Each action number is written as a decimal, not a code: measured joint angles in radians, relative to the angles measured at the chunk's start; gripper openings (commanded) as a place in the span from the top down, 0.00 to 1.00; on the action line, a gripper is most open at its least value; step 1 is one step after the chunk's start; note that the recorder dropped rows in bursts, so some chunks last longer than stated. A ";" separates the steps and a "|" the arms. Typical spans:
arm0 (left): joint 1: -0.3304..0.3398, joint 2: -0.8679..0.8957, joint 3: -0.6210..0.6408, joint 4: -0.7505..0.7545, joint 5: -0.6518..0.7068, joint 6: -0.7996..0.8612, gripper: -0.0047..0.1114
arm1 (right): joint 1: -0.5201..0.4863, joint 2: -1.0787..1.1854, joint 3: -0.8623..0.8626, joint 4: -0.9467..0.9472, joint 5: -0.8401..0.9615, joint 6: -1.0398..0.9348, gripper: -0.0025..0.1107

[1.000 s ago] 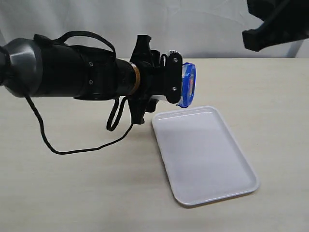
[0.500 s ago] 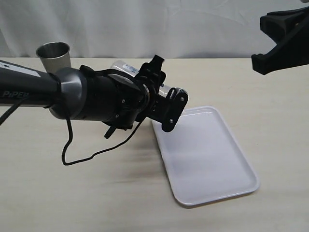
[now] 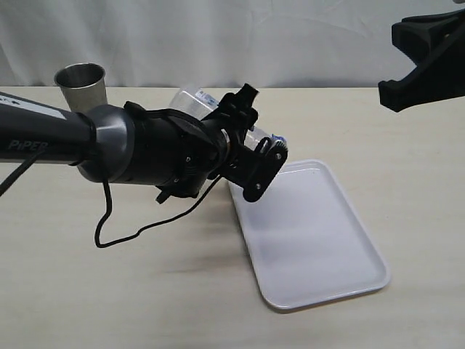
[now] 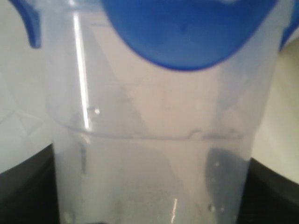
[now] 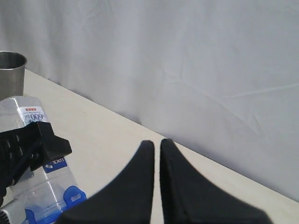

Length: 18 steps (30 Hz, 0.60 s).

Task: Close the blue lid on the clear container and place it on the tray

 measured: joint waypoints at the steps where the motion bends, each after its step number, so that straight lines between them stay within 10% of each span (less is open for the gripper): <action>1: 0.000 0.001 0.000 0.033 0.010 0.000 0.96 | 0.000 0.000 0.000 0.000 0.000 0.000 0.94; 18: 0.000 0.002 0.000 0.127 0.058 0.111 0.96 | 0.000 0.000 0.000 0.000 0.000 0.000 0.94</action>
